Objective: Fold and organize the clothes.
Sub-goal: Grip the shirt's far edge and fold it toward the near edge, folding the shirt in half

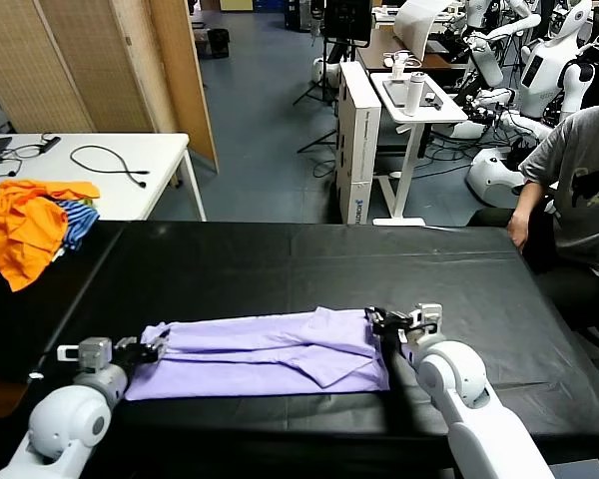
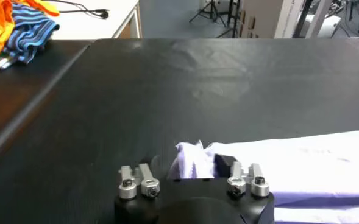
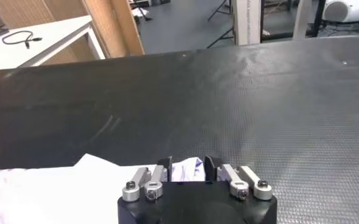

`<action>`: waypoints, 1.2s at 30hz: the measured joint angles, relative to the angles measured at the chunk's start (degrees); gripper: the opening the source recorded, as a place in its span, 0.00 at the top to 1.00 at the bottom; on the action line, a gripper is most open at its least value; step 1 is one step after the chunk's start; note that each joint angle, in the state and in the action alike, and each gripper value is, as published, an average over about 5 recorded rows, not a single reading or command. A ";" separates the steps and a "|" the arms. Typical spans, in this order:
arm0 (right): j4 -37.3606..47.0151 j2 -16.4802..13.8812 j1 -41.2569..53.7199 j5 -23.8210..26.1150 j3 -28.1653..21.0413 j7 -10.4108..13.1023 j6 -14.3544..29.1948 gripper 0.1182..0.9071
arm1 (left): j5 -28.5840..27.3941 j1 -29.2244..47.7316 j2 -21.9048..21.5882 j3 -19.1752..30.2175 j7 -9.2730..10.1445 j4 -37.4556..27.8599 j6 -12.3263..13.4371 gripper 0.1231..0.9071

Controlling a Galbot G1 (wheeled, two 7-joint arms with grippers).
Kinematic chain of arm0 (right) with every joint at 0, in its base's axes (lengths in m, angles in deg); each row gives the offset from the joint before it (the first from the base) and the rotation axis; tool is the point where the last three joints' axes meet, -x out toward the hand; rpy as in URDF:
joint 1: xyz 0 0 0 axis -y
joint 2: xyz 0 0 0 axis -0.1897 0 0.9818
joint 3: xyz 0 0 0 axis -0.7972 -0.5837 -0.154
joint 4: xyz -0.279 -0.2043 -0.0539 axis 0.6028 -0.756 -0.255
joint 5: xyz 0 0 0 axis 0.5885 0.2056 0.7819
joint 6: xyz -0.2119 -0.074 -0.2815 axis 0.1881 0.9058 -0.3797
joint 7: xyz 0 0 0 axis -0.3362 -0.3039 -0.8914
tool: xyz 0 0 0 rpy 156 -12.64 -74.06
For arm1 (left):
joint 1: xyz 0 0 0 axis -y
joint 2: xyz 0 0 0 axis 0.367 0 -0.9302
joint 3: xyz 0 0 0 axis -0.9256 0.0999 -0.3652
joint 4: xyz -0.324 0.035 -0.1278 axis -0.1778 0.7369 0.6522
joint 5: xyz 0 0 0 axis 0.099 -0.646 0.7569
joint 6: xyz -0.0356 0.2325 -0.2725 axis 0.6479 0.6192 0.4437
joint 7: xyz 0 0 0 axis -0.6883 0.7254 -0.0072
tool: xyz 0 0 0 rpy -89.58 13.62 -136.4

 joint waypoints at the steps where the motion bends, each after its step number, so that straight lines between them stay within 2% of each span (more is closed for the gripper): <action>1: -0.05 0.12 -0.10 0.19 0.11 -0.01 0.00 0.97 | -0.27 0.14 0.07 0.12 -0.07 -0.14 0.36 0.68; 3: -0.12 0.37 -0.38 0.77 0.43 -0.02 0.00 0.97 | -1.06 0.52 0.27 0.39 -0.28 -0.48 1.07 0.85; 5: -0.15 0.63 -0.67 1.54 0.76 -0.04 0.01 0.97 | -2.46 1.07 0.60 0.78 -0.63 -0.98 2.04 0.93; 11: -0.79 1.22 -1.80 2.94 1.83 -0.02 0.03 0.97 | -5.81 4.02 1.79 2.72 -1.51 -3.67 5.16 0.94; 16: -2.44 0.78 -3.39 2.67 2.87 -0.77 0.04 0.95 | -6.23 6.93 2.51 4.93 -1.31 -5.10 5.80 0.92; 18: -3.33 0.24 -3.99 2.50 3.17 -1.12 0.09 0.88 | -6.42 7.21 2.42 5.37 -1.20 -4.98 5.85 0.84; 21: -4.84 -0.68 -4.77 2.06 3.54 -1.33 0.24 0.67 | -6.52 6.78 1.84 5.21 -1.07 -4.13 5.89 0.61; 26: -7.41 -2.01 -6.04 0.89 4.19 -1.23 0.24 0.26 | -6.22 4.68 0.59 3.69 -0.97 -2.17 5.74 0.21; 29: -8.91 -2.68 -6.88 0.15 4.80 -1.21 0.15 0.07 | -4.91 3.54 0.17 2.52 -0.53 -1.67 5.30 0.05; 31: -9.93 -3.14 -7.50 -0.31 5.33 -1.21 0.12 0.02 | -2.83 3.13 0.22 1.81 0.04 -1.65 4.67 0.02; 36: -12.04 -4.09 -9.00 -1.25 6.89 -1.23 0.10 0.00 | 3.29 2.67 1.02 0.25 0.81 -2.55 3.27 0.00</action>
